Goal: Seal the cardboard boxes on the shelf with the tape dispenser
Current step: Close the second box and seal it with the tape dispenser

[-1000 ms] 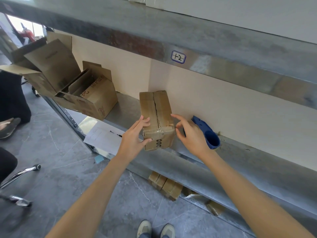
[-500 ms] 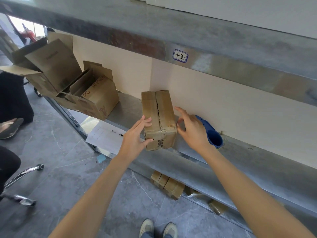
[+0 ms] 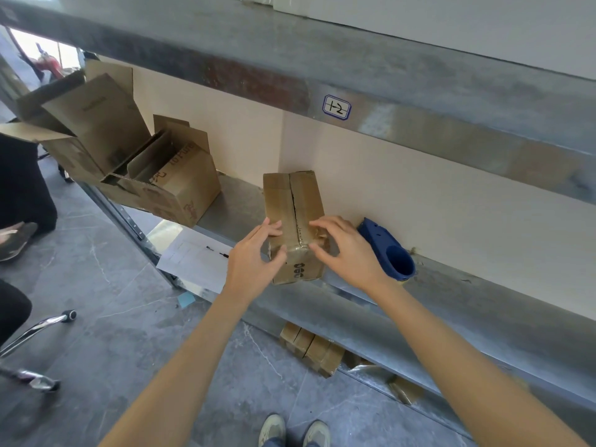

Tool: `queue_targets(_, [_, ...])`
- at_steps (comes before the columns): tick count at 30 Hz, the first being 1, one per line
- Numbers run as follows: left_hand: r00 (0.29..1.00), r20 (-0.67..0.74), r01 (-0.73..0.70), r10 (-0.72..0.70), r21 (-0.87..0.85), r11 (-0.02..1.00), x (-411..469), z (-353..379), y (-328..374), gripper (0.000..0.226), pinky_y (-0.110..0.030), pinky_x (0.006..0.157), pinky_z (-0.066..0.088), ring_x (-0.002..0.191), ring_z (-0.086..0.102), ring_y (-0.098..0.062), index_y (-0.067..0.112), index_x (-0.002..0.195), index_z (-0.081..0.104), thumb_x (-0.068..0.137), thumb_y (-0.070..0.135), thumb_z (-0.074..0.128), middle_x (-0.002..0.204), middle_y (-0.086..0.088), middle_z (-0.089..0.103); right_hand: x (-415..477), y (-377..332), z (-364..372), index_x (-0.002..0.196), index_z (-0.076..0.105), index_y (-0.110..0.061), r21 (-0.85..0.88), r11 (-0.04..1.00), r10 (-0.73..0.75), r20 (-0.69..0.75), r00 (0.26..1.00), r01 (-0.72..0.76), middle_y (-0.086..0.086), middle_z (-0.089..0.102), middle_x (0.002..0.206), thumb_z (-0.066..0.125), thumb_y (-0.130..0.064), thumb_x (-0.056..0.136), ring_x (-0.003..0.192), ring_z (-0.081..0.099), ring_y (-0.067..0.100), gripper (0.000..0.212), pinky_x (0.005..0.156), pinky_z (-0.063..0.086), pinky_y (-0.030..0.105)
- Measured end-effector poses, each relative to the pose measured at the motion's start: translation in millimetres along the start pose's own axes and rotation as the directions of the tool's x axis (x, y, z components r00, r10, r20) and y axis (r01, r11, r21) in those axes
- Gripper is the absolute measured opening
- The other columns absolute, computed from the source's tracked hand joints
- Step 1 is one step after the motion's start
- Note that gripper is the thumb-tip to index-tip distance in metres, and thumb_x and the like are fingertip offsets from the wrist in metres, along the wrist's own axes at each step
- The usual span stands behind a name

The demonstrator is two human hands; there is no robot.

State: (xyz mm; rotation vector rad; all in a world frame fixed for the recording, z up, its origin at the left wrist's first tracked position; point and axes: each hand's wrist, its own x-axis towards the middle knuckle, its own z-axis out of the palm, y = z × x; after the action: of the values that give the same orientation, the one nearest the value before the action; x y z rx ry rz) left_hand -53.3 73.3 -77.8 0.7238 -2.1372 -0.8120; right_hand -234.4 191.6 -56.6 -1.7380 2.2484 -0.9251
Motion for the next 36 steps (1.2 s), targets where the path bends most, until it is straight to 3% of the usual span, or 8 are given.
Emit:
queue_targets(8, [0.992, -0.128, 0.018, -0.010, 0.059, 0.998, 0, 15, 6, 0.019, -0.021, 0.090, 0.051, 0.125, 0.060, -0.015, 0.011, 0.091, 0.069, 0.074, 0.003, 0.076, 0.113, -0.001, 0.074, 7, -7, 20, 0.117, 0.064, -0.016, 0.118, 0.992, 0.075, -0.202, 0.977, -0.051, -0.005, 0.060, 0.115, 0.065, -0.014, 0.089, 0.106, 0.055, 0.012, 0.028, 0.089, 0.051, 0.032])
queue_targets(11, [0.995, -0.097, 0.038, -0.037, 0.009, 0.999, 1, 10, 2, 0.021, -0.010, 0.095, 0.045, 0.127, 0.058, -0.013, 0.013, 0.094, 0.071, 0.077, 0.001, 0.073, 0.117, 0.000, 0.073, 4, -4, 14, 0.119, 0.063, -0.016, 0.141, 0.990, 0.057, -0.171, 0.984, -0.033, -0.003, 0.061, 0.118, 0.063, -0.012, 0.092, 0.109, 0.057, 0.014, 0.027, 0.094, 0.049, 0.032])
queue_targets(14, [0.998, -0.025, 0.059, -0.060, -0.054, 0.997, 2, 2, -1, 0.022, -0.012, 0.095, 0.047, 0.130, 0.052, -0.004, 0.015, 0.100, 0.072, 0.083, 0.001, 0.069, 0.122, 0.005, 0.070, 2, -1, 5, 0.124, 0.061, -0.016, 0.159, 0.987, 0.046, -0.109, 0.993, -0.029, -0.002, 0.062, 0.121, 0.060, -0.013, 0.096, 0.113, 0.057, 0.012, 0.029, 0.097, 0.047, 0.027])
queue_targets(19, [0.997, 0.024, 0.071, -0.070, -0.059, 0.996, 2, -3, -2, 0.025, -0.011, 0.073, 0.050, 0.132, 0.048, 0.002, 0.016, 0.104, 0.073, 0.087, 0.001, 0.063, 0.125, 0.012, 0.068, -1, 3, -3, 0.129, 0.057, -0.016, 0.173, 0.985, 0.025, -0.016, 1.000, -0.022, -0.003, 0.058, 0.126, 0.054, -0.006, 0.098, 0.115, 0.051, 0.002, 0.033, 0.095, 0.035, 0.003])
queue_targets(27, [0.994, 0.090, 0.074, -0.066, -0.085, 0.994, 3, -6, -4, 0.027, -0.021, 0.068, 0.051, 0.137, 0.043, -0.001, 0.016, 0.112, 0.071, 0.093, 0.000, 0.060, 0.131, 0.014, 0.063, 0, 0, 2, 0.128, 0.059, -0.018, 0.227, 0.973, 0.062, -0.050, 0.997, -0.049, -0.007, 0.055, 0.124, 0.051, 0.007, 0.095, 0.111, 0.048, -0.014, 0.043, 0.095, 0.036, 0.003])
queue_targets(29, [0.988, 0.150, 0.069, -0.049, -0.131, 0.989, 4, -11, -7, 0.029, -0.013, 0.060, 0.048, 0.140, 0.040, 0.000, 0.018, 0.116, 0.069, 0.095, 0.001, 0.060, 0.135, 0.015, 0.060, -2, 2, -2, 0.133, 0.057, -0.019, 0.220, 0.975, 0.039, -0.020, 0.999, -0.033, -0.008, 0.054, 0.125, 0.051, 0.003, 0.097, 0.113, 0.048, -0.010, 0.043, 0.097, 0.035, 0.003])
queue_targets(33, [0.976, 0.215, 0.062, -0.025, -0.165, 0.984, 7, -18, -13, 0.038, -0.006, 0.081, 0.046, 0.142, 0.038, -0.004, 0.021, 0.122, 0.066, 0.092, -0.003, 0.062, 0.139, 0.010, 0.059, -1, 5, -14, 0.136, 0.052, -0.023, 0.189, 0.981, 0.008, 0.115, 0.993, -0.030, -0.012, 0.051, 0.126, 0.054, 0.001, 0.092, 0.118, 0.049, 0.000, 0.049, 0.099, 0.037, 0.008])
queue_targets(36, [0.980, 0.195, 0.073, -0.043, -0.147, 0.986, 7, -17, -13, 0.045, -0.013, 0.070, 0.053, 0.140, 0.040, -0.003, 0.024, 0.119, 0.068, 0.087, -0.007, 0.062, 0.136, 0.013, 0.060, 1, 5, -18, 0.133, 0.053, -0.023, 0.172, 0.985, 0.005, 0.135, 0.991, -0.029, -0.010, 0.054, 0.126, 0.054, 0.006, 0.087, 0.116, 0.051, -0.002, 0.054, 0.094, 0.039, 0.006])
